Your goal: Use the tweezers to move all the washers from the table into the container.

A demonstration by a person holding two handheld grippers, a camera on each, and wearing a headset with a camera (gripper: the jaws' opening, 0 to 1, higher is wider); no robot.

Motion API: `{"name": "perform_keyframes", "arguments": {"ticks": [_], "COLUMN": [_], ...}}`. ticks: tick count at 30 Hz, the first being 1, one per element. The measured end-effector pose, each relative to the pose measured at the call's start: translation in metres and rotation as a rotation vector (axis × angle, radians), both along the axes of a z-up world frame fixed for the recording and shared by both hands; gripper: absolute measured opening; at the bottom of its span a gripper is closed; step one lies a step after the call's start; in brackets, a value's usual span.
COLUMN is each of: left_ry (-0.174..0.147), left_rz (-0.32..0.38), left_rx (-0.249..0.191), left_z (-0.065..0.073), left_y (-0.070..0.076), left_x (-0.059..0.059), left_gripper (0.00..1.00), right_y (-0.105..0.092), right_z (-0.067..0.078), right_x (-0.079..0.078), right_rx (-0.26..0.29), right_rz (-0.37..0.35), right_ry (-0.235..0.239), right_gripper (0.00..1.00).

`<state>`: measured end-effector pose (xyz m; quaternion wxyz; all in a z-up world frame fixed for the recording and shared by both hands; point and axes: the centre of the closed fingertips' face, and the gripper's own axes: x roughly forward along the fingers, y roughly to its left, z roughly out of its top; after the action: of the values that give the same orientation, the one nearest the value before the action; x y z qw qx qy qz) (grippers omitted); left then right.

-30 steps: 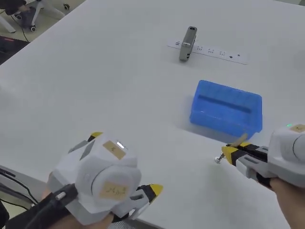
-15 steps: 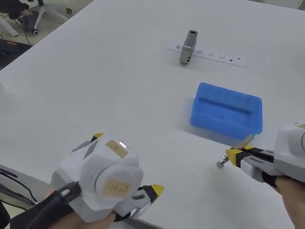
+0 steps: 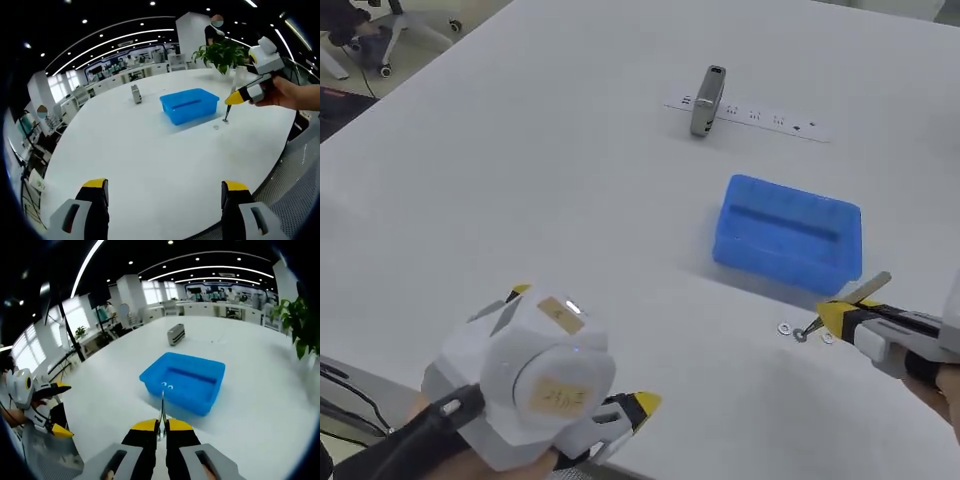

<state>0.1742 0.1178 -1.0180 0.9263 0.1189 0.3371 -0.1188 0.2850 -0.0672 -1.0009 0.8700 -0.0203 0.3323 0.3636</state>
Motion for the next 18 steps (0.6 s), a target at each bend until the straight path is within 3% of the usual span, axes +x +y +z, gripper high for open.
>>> {"name": "perform_keyframes", "arguments": {"ticks": [2,18], "left_ry": [0.003,0.007], "left_rz": [-0.014,-0.011], "left_rx": [-0.017,-0.014], "left_z": [0.000,-0.001], "left_y": [-0.004,-0.003], "left_x": [-0.001,0.000], "left_gripper": [0.95,0.95], "right_y": [0.002,0.024], "right_z": [0.005,0.042], "right_x": [0.003,0.036], "right_rx": [0.008,0.035], "right_rz": [-0.002,0.030], "right_ry": [-0.009,-0.114], "right_gripper": [0.01,0.01]}}
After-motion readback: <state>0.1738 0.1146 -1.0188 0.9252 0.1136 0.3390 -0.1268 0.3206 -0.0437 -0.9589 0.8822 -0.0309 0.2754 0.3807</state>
